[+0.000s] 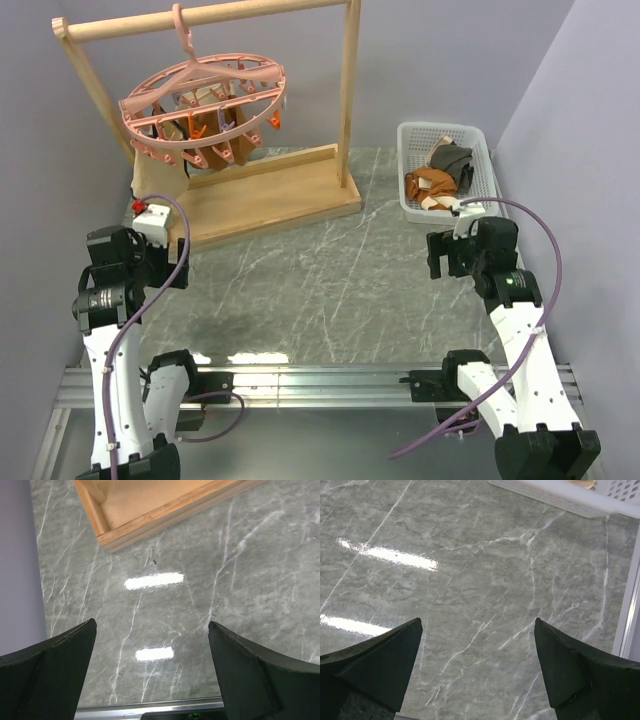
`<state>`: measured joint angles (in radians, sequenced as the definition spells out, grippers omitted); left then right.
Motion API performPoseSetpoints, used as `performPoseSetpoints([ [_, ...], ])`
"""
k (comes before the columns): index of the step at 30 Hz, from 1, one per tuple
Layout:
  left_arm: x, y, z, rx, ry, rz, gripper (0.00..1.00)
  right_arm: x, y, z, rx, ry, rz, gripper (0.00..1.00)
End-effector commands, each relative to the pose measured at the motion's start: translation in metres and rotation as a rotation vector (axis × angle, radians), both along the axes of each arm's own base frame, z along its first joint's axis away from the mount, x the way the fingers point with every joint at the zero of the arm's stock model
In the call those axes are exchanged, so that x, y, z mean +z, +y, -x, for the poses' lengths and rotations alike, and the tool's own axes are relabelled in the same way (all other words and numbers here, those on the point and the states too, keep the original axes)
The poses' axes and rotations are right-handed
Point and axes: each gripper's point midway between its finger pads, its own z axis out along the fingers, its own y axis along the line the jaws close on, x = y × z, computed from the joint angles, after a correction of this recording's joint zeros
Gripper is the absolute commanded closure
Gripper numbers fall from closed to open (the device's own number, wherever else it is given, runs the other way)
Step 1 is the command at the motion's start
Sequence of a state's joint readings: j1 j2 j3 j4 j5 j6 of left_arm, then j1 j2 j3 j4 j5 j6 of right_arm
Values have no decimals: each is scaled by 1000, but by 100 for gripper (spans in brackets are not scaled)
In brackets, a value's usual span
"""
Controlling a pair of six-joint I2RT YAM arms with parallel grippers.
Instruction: Clip the underwear to the hanger
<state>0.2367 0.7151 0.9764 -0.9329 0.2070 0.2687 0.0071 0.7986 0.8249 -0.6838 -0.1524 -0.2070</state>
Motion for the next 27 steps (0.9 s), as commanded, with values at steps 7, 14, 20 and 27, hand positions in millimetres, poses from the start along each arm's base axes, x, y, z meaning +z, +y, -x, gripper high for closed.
performPoseSetpoints([
  [7, 65, -17, -36, -66, -157, 93, 1, 21, 5, -45, 19, 37, -12, 0],
  [14, 82, -27, -58, -46, -215, 225, 1, 51, -11, -124, -17, 50, -11, 0],
  [20, 80, -36, -66, -74, -217, 286, 1, 61, -50, -213, -134, 58, -73, 1],
  [27, 66, -41, -69, -65, -185, 333, 1, 23, -93, -314, -273, 11, -104, 4],
])
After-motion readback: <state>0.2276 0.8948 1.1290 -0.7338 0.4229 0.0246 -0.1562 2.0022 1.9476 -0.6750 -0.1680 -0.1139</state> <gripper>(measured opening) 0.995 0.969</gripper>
